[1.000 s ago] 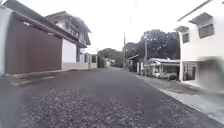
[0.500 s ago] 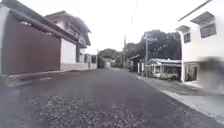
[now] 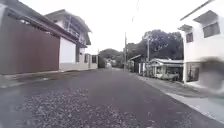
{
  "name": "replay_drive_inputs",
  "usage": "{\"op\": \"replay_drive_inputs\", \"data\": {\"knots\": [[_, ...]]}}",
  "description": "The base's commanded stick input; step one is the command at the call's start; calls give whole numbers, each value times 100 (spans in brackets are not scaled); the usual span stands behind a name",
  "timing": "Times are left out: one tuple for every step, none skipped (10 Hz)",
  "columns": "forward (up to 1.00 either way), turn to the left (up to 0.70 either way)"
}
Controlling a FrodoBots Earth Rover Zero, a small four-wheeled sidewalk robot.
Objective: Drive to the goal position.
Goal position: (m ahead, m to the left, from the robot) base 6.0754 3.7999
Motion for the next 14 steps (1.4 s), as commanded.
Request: {"op": "replay_drive_inputs", "data": {"knots": [[50, 0], [50, 0], [50, 0], [50, 0], [50, 0], [50, 0], [50, 0], [50, 0], [50, 0], [50, 0], [50, 0], [50, 0], [50, 0], [50, 0]]}}
